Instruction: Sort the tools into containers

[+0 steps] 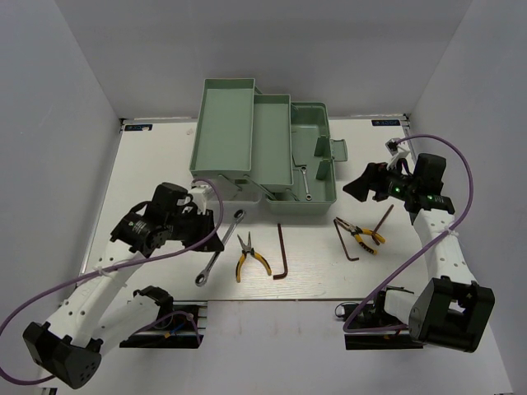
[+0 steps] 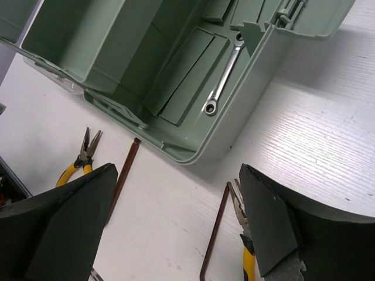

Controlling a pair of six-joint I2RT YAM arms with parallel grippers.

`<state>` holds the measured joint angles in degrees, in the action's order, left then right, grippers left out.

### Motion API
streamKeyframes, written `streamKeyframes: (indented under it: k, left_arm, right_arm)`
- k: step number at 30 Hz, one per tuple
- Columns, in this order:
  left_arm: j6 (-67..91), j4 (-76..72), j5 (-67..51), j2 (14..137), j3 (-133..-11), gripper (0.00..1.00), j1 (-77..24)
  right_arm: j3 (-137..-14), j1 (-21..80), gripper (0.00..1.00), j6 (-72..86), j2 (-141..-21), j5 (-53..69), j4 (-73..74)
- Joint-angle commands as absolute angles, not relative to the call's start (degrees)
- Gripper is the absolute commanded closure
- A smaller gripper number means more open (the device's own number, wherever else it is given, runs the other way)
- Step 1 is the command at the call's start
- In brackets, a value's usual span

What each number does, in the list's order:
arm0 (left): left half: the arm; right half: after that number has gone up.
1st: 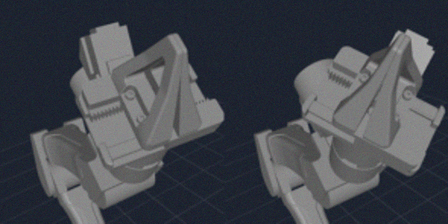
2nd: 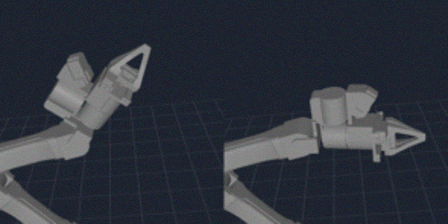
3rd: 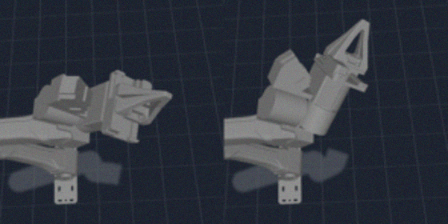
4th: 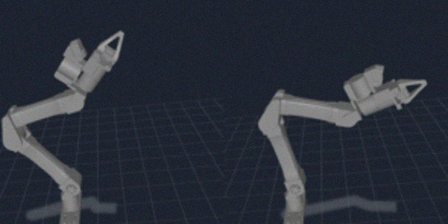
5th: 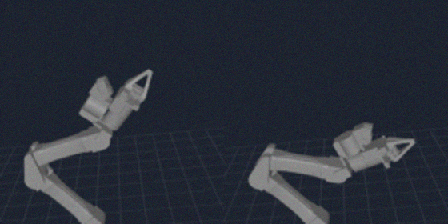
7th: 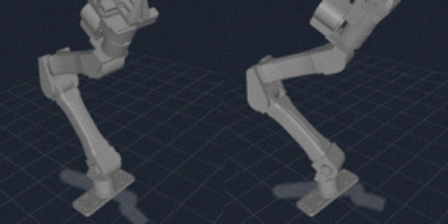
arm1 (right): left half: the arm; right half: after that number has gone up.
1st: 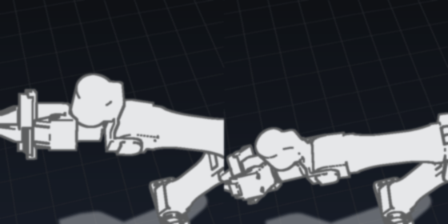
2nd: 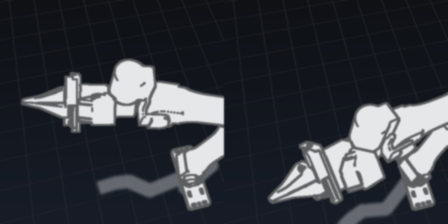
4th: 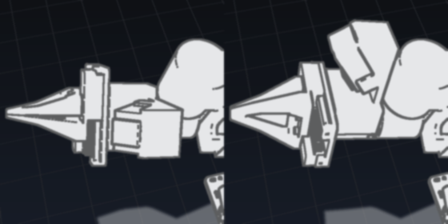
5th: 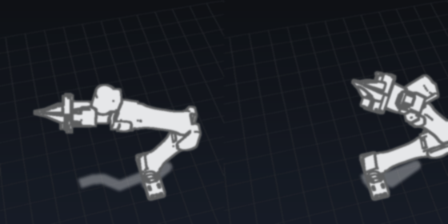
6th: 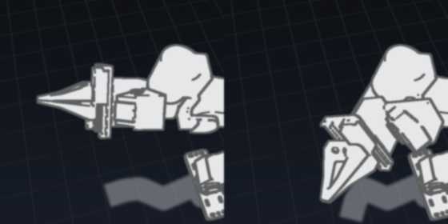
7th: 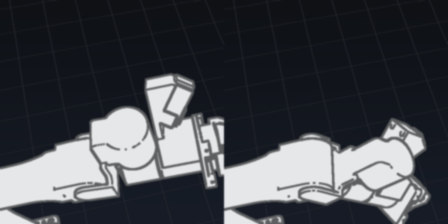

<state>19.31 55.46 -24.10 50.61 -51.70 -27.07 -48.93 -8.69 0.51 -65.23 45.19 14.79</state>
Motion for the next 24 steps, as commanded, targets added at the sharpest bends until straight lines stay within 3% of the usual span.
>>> streamKeyframes:
  k: [1,13,24]
  left_arm:
    - [16.00,51.07,-34.09,50.36,-56.95,1.00,-27.25]
    - [16.61,40.88,-39.90,63.80,-67.14,1.00,-31.28]
    - [22.76,24.53,-36.13,84.53,-82.25,1.00,-38.75]
  right_arm:
    - [-48.52,-9.23,0.09,0.88,-63.81,45.62,12.66]
    - [-47.55,-10.11,0.09,0.53,-62.49,43.68,12.66]
    - [-45.44,-12.83,0.09,0.89,-60.47,41.40,12.04]
